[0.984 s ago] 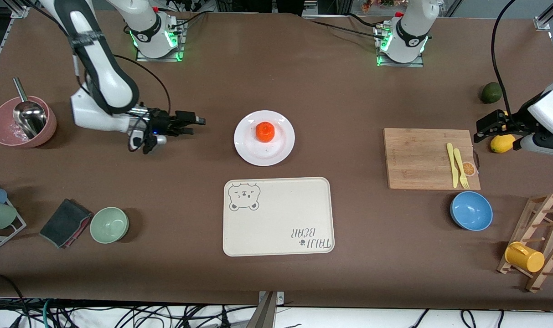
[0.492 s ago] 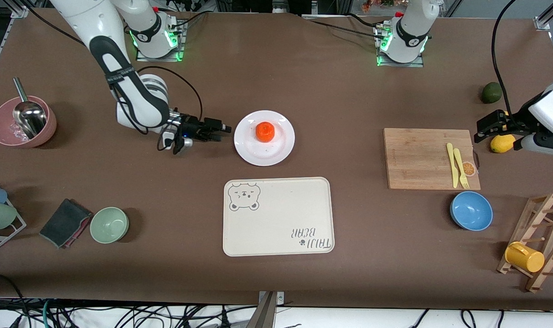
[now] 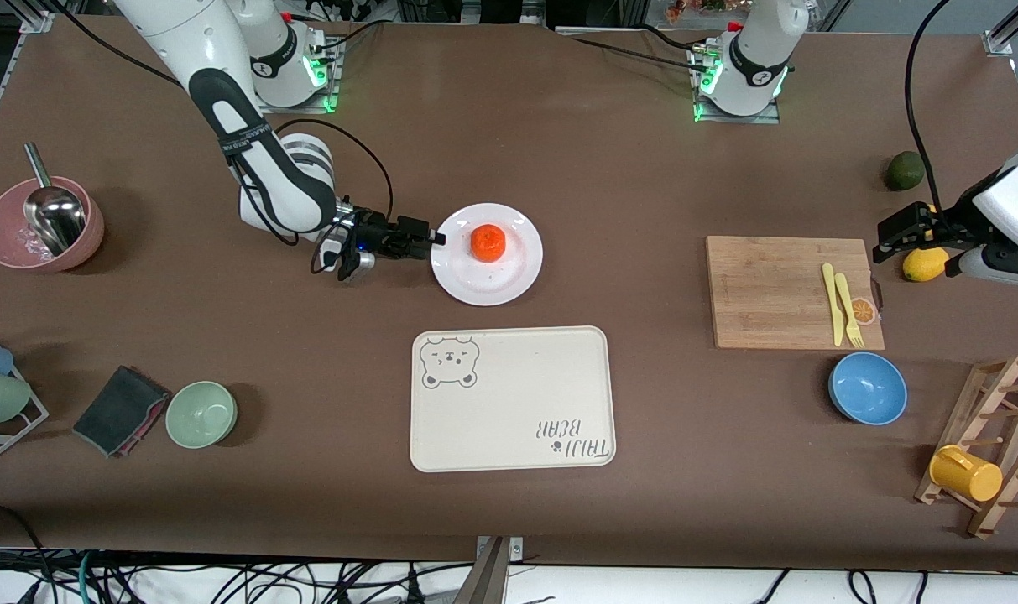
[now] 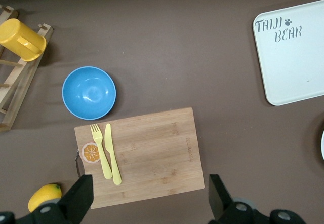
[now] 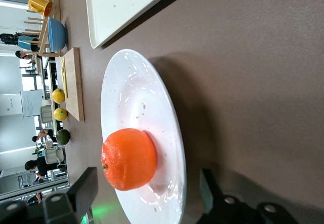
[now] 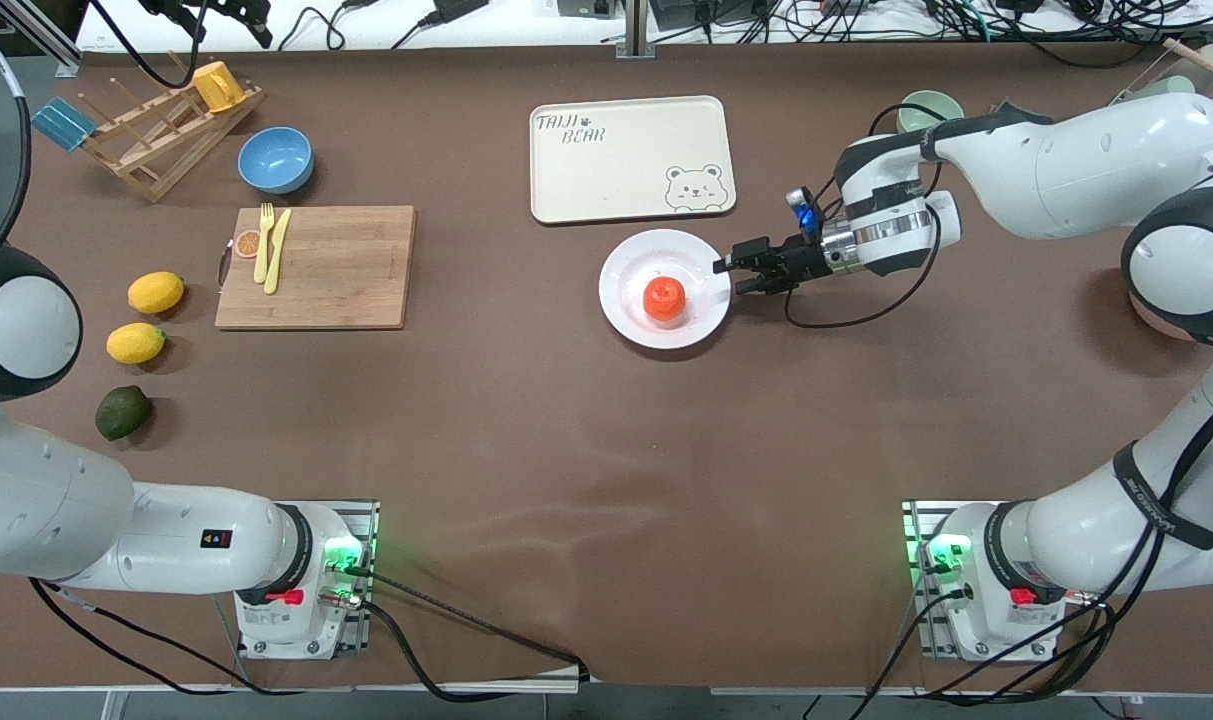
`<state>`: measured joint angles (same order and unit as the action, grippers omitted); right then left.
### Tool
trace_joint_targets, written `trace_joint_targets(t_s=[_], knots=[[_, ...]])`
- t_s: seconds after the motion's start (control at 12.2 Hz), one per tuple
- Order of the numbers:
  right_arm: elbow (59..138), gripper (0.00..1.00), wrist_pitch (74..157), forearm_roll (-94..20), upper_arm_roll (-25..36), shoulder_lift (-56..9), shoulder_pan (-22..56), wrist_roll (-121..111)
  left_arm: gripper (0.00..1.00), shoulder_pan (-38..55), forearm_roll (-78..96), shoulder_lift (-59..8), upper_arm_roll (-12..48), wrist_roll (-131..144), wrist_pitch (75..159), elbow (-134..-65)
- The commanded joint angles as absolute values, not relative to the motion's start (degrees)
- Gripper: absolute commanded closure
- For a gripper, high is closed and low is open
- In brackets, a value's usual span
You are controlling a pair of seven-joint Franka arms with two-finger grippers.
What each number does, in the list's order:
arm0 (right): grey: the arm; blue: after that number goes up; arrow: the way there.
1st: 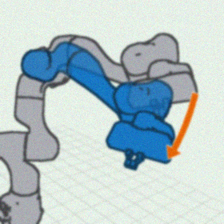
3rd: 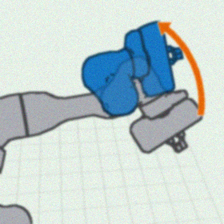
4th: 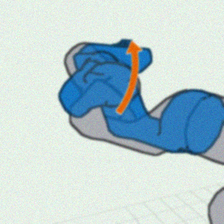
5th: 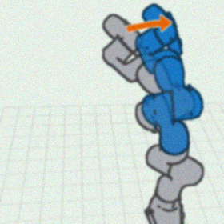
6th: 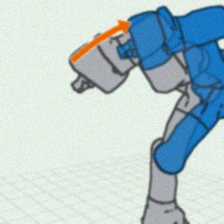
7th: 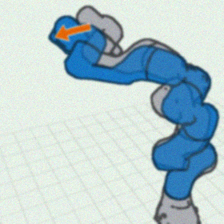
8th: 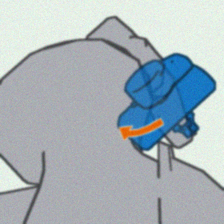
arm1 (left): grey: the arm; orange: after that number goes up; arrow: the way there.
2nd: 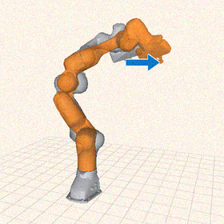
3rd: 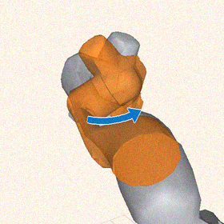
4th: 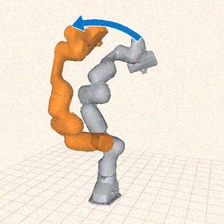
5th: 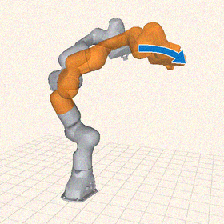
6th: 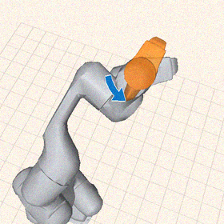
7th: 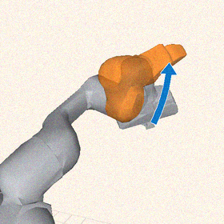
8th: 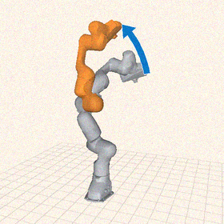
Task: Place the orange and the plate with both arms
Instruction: 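Close the right gripper on the plate rim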
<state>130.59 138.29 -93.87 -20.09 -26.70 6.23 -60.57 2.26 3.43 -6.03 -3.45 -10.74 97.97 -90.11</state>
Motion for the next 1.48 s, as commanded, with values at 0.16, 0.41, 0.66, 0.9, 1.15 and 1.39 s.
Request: trace_joint_targets(t_s=[0.16, 0.41, 0.66, 0.9, 1.15, 1.39], knots=[[127.8, 0.19, 139.2, -99.7, -20.4, -30.1, 7.2, -65.9, 0.00, 1.9, 5.0, -6.8, -3.5, -12.7, 97.6, -88.6], [126.2, 0.31, 139.3, -103.4, -20.4, -32.2, 8.8, -69.0, 0.00, 1.9, 5.0, -6.8, -3.5, -12.7, 97.6, -88.6], [125.9, 0.55, 140.2, -103.8, -20.4, -32.3, 9.7, -70.5, 0.00, 1.9, 5.0, -6.8, -3.5, -12.7, 97.6, -88.6], [125.9, 0.81, 140.2, -104.0, -20.3, -32.4, 9.7, -73.1, 0.00, 1.9, 5.0, -6.8, -3.5, -12.7, 97.6, -88.6], [125.9, 1.00, 140.2, -104.0, -20.2, -33.1, 9.7, -73.6, 0.00, 1.9, 5.0, -6.8, -3.5, -12.7, 97.6, -88.6], [125.7, 1.00, 140.0, -104.0, -20.2, -33.2, 9.5, -73.5, 0.00, 1.8, 5.0, -6.8, -3.5, -12.7, 97.6, -88.6]])
